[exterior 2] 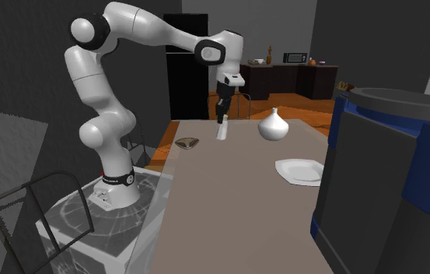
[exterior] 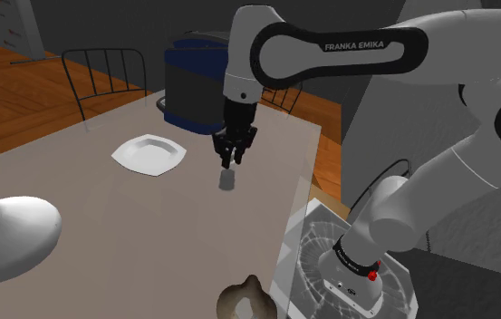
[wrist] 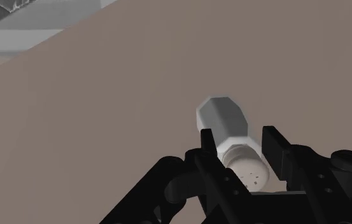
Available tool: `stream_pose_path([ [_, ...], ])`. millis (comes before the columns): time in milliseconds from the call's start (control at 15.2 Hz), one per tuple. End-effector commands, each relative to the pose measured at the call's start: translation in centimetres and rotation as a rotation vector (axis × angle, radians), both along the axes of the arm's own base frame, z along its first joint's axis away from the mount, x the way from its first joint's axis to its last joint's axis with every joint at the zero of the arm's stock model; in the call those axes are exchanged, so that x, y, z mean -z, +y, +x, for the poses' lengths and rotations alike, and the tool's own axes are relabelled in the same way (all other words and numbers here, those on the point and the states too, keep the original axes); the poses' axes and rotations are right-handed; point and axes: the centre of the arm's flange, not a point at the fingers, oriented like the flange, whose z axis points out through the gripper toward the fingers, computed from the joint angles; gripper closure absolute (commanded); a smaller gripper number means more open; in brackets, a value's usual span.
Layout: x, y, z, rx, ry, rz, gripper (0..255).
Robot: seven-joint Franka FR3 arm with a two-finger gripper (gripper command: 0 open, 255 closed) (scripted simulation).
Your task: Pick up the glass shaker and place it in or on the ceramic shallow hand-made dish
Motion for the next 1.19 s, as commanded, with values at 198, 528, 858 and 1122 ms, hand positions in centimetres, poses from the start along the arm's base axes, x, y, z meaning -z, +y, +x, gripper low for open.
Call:
stream_pose_path([
  [198,-0.6,2.8,-6.0,0.001,0.000,0.000,255],
  [528,-1.2,5.6,-11.9,0.001,0.000,0.000,255],
  [858,-1.8,8.5,-17.8,0.001,0.000,0.000,255],
  [1122,-2.2,10.8,-22.6,0.001,0.000,0.000,255],
])
